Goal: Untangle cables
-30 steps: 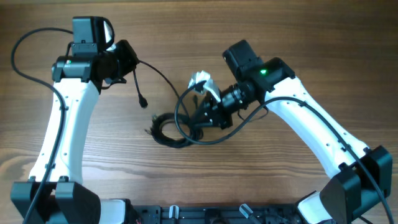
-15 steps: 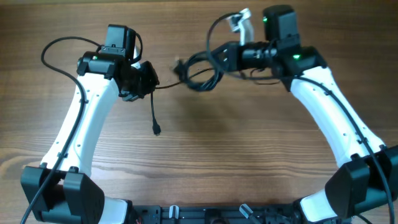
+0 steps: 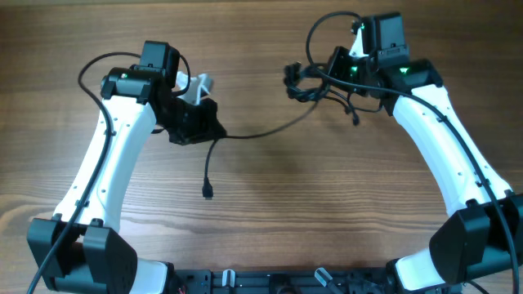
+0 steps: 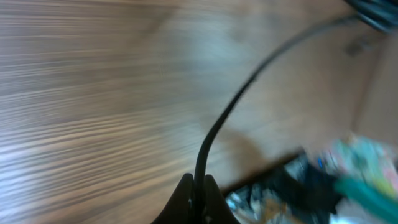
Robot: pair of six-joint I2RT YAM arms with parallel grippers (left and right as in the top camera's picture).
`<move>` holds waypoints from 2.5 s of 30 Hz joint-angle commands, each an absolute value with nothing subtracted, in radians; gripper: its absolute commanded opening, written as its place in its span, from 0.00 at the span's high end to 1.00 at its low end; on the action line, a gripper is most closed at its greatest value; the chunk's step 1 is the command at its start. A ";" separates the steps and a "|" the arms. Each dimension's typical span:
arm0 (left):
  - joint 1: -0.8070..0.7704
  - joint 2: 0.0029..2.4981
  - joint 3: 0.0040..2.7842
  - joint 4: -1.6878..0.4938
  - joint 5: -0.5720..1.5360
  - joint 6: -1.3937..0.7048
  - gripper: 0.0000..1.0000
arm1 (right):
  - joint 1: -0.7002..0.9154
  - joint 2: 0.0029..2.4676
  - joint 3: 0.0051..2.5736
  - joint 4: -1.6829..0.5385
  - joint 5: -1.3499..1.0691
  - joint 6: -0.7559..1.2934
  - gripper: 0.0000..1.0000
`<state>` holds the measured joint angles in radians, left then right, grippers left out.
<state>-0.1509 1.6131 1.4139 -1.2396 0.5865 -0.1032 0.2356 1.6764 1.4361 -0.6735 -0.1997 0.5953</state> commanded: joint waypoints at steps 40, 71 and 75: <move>-0.442 1.687 1.528 -0.961 0.563 0.162 0.53 | 0.180 1.671 1.452 -0.809 -0.913 0.105 0.96; -0.480 1.811 1.523 -0.858 0.838 0.284 0.62 | 0.180 1.680 1.452 -0.804 -0.933 0.157 0.96; -0.480 1.811 1.523 -0.842 0.858 0.280 0.62 | 0.180 1.680 1.452 -0.805 -0.933 0.158 0.96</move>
<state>-0.4763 1.8008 1.5261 -0.8551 0.8085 0.2680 0.1787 1.6772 1.4361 -0.8112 -0.8974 0.1452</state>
